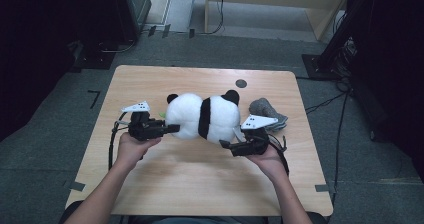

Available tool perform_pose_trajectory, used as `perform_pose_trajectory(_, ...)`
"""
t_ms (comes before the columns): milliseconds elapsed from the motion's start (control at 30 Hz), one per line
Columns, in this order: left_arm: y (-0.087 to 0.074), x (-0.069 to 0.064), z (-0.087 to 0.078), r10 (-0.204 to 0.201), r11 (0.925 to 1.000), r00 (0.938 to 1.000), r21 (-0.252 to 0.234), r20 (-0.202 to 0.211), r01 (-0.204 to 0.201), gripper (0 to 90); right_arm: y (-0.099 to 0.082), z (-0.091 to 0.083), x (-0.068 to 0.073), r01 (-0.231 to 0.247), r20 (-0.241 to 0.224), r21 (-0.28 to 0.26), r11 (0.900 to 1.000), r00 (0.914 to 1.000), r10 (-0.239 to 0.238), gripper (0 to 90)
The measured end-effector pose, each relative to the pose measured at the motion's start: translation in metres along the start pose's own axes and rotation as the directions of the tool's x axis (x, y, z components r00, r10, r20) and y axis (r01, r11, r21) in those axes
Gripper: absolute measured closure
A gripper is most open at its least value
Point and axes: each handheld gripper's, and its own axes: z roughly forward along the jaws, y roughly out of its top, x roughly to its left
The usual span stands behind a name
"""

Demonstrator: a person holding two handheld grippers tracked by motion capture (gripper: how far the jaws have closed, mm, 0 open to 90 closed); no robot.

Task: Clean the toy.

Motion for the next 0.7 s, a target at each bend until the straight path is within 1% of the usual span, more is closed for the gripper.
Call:
perform_pose_trajectory(67, 0.0, -0.001, 0.0, 0.02, 0.9998, 0.9997, 0.003, -0.011, -0.02, 62.2, 0.0, 0.001, 0.004, 0.035, 0.036, 0.018, 0.9992, 0.9987, -0.035, 33.8)
perform_pose_trajectory(100, -0.001, -0.001, 0.0, 0.022, 0.9997, 0.9997, 0.003, -0.013, -0.022, 61.7, 0.0, 0.001, 0.005, 0.038, 0.046, 0.023, 0.999, 0.9982, -0.039, 37.4)
perform_pose_trajectory(133, -0.001, -0.002, 0.0, 0.032, 0.9994, 0.9993, 0.012, -0.021, -0.032, 60.5, 0.001, 0.001, 0.005, 0.024, 0.052, 0.024, 0.9994, 0.9983, -0.025, 39.8)
perform_pose_trajectory(167, -0.002, -0.003, 0.001, 0.048, 0.9986, 0.9983, 0.023, -0.032, -0.047, 57.9, 0.002, 0.001, 0.005, 0.009, 0.05, 0.028, 0.9996, 0.9987, -0.01, 41.7)
perform_pose_trajectory(200, -0.002, -0.003, 0.003, 0.058, 0.9978, 0.9977, 0.033, -0.035, -0.057, 54.0, 0.002, 0.0, 0.004, -0.006, 0.051, 0.026, 0.9996, 0.9987, 0.004, 43.4)
perform_pose_trajectory(267, -0.004, -0.002, 0.005, 0.072, 0.996, 0.9963, 0.056, -0.046, -0.069, 46.7, 0.002, -0.002, 0.0, -0.037, 0.041, 0.021, 0.9991, 0.9985, 0.036, 44.4)
perform_pose_trajectory(333, -0.005, -0.002, 0.007, 0.094, 0.9938, 0.9942, 0.064, -0.051, -0.091, 41.2, 0.001, -0.004, -0.003, -0.077, 0.021, 0.009, 0.997, 0.9968, 0.077, 44.5)
perform_pose_trajectory(367, -0.006, -0.003, 0.008, 0.115, 0.9915, 0.9912, 0.07, -0.067, -0.11, 38.9, 0.001, -0.005, -0.004, -0.095, 0.017, 0.003, 0.9955, 0.9953, 0.095, 44.6)
perform_pose_trajectory(400, -0.007, -0.004, 0.008, 0.14, 0.988, 0.9866, 0.076, -0.083, -0.134, 37.2, 0.002, -0.005, -0.005, -0.115, 0.014, 0.004, 0.9934, 0.9933, 0.115, 44.7)
perform_pose_trajectory(467, -0.009, -0.005, 0.01, 0.185, 0.9799, 0.9769, 0.097, -0.107, -0.175, 35.7, 0.001, -0.004, -0.008, -0.163, 0.002, -0.001, 0.9865, 0.9865, 0.163, 45.4)
perform_pose_trajectory(500, -0.01, -0.005, 0.011, 0.193, 0.9776, 0.9752, 0.106, -0.108, -0.182, 35.4, 0.001, -0.004, -0.009, -0.187, -0.007, 0.001, 0.9823, 0.9823, 0.187, 45.6)
perform_pose_trajectory(533, -0.01, -0.005, 0.012, 0.195, 0.9766, 0.9748, 0.112, -0.107, -0.183, 35.2, 0.0, -0.004, -0.011, -0.207, -0.016, -0.002, 0.9784, 0.9783, 0.207, 45.8)
perform_pose_trajectory(600, -0.011, -0.004, 0.012, 0.181, 0.9801, 0.9786, 0.1, -0.098, -0.171, 35.2, -0.001, -0.004, -0.013, -0.236, -0.035, -0.001, 0.9717, 0.9711, 0.236, 45.8)
perform_pose_trajectory(633, -0.011, -0.003, 0.011, 0.18, 0.9808, 0.9789, 0.093, -0.096, -0.171, 35.1, -0.001, -0.004, -0.014, -0.256, -0.046, -0.006, 0.9666, 0.9657, 0.256, 45.8)
perform_pose_trajectory(667, -0.011, -0.003, 0.01, 0.185, 0.9805, 0.9779, 0.086, -0.098, -0.177, 35.0, -0.002, -0.005, -0.015, -0.279, -0.057, -0.012, 0.9603, 0.959, 0.278, 45.6)
perform_pose_trajectory(700, -0.011, -0.004, 0.009, 0.197, 0.9785, 0.9751, 0.083, -0.102, -0.189, 35.0, -0.002, -0.005, -0.016, -0.295, -0.066, -0.012, 0.9553, 0.9535, 0.294, 45.4)
